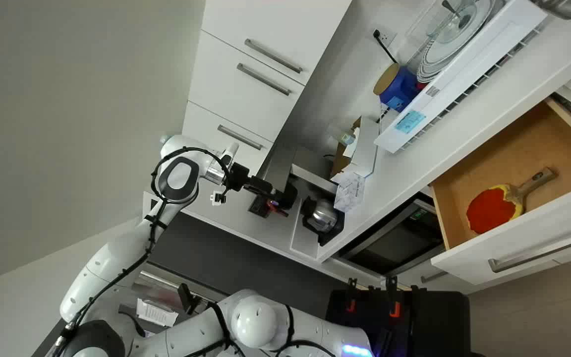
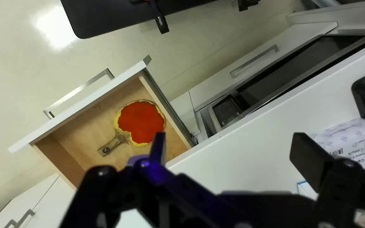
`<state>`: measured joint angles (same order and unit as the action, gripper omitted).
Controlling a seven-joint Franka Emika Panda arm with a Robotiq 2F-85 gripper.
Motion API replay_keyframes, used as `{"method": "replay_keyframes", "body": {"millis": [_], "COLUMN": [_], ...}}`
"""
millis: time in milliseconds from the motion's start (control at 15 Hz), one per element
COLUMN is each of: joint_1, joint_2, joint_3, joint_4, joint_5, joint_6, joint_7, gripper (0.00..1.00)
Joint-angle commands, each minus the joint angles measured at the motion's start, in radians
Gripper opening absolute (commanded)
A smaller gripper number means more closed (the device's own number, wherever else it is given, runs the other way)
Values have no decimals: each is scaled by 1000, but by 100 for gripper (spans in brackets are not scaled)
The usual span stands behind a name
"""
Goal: Place the paddle on the counter
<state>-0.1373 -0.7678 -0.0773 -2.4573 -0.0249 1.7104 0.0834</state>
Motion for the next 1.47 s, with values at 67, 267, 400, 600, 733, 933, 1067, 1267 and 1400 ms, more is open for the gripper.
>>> {"method": "replay_keyframes", "body": {"millis": [67,267,400,600,733,933,1067,1267,1400], "joint_1": [1,1,1,1,1,-24,-60,-123,-165], "joint_2": [1,1,1,1,1,36,74,181,277], "joint_3": [-1,-1,-1,-1,-1,-10,-28,-72,-93], "joint_4": [3,3,3,3,3,10,10,6,1], "joint_5": [-1,-1,-1,-1,-1,-6,-20,-42,-71], "joint_6": [-3,-3,-3,-3,-3,39,116,298,424], "joint_7": [0,0,0,0,0,33,69,114,140], "gripper": [100,100,100,100,100,100,100,100,100]}}
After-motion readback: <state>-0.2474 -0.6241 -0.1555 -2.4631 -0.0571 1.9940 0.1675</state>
